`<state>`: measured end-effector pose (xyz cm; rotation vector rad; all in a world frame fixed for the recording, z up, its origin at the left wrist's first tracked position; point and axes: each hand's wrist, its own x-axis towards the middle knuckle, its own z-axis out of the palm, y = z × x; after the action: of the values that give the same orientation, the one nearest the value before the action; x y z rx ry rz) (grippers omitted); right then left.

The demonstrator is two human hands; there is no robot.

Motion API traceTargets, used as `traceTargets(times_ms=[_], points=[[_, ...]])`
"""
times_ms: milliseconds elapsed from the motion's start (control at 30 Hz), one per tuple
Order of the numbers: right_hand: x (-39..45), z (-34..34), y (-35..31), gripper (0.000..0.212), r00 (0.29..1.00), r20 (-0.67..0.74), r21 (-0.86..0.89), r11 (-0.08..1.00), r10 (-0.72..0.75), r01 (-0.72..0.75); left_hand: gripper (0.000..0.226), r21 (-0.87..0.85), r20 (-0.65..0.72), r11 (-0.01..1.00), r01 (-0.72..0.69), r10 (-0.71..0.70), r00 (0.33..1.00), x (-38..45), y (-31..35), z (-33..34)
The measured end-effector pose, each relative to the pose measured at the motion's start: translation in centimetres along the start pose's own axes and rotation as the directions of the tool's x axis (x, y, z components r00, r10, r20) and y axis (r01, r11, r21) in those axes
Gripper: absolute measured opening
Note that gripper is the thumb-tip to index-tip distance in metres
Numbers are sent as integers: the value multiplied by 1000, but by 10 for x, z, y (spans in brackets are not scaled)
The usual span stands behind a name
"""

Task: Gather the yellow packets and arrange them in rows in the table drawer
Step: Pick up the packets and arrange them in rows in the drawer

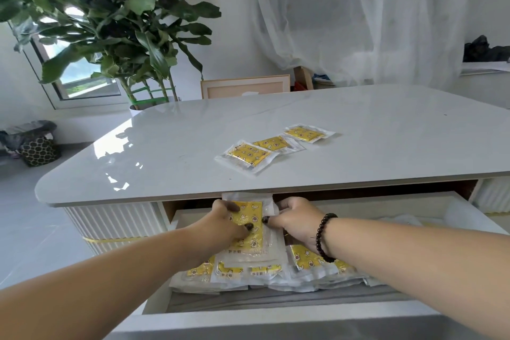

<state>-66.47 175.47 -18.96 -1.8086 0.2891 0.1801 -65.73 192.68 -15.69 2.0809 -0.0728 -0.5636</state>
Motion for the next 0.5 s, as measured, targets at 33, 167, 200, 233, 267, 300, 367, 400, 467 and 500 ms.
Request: traceTargets(times_ms=[33, 167, 200, 233, 267, 300, 367, 400, 467, 500], points=[[0, 3, -1, 39, 1000, -17, 13, 1000, 11, -11, 40, -75, -48, 997, 27, -31, 998, 3, -1, 0], [7, 9, -1, 56, 995, -96, 10, 1000, 28, -27, 43, -329, -118, 940, 86, -131, 984, 12, -5, -6], [10, 12, 0, 57, 993, -112, 10, 999, 36, -35, 44, -355, -100, 930, 100, -144, 985, 11, -5, -7], [12, 14, 0, 56, 992, -117, 6, 999, 47, -47, 44, -361, -87, 926, 112, -153, 984, 11, -5, -8], [15, 17, 0, 55, 992, -115, -11, 999, 50, -51, 43, -352, -80, 928, 119, -157, 984, 10, -6, -10], [16, 20, 0, 56, 992, -108, -28, 997, 69, -73, 41, -334, -82, 935, 124, -160, 984, 10, -7, -10], [17, 26, -4, 61, 993, -86, -77, 993, 79, -86, 38, -295, -113, 947, 124, -164, 980, 12, -11, -13], [17, 28, -8, 60, 994, -78, -114, 990, 76, -85, 39, -273, -134, 954, 124, -165, 977, 13, -13, -16], [13, 32, -19, 43, 992, -92, -215, 971, 88, -106, 41, -223, -182, 968, 115, -157, 971, 14, -17, -22], [14, 34, -23, 28, 992, -80, -270, 956, 99, -117, 41, -192, -210, 976, 107, -147, 967, 15, -19, -25]])
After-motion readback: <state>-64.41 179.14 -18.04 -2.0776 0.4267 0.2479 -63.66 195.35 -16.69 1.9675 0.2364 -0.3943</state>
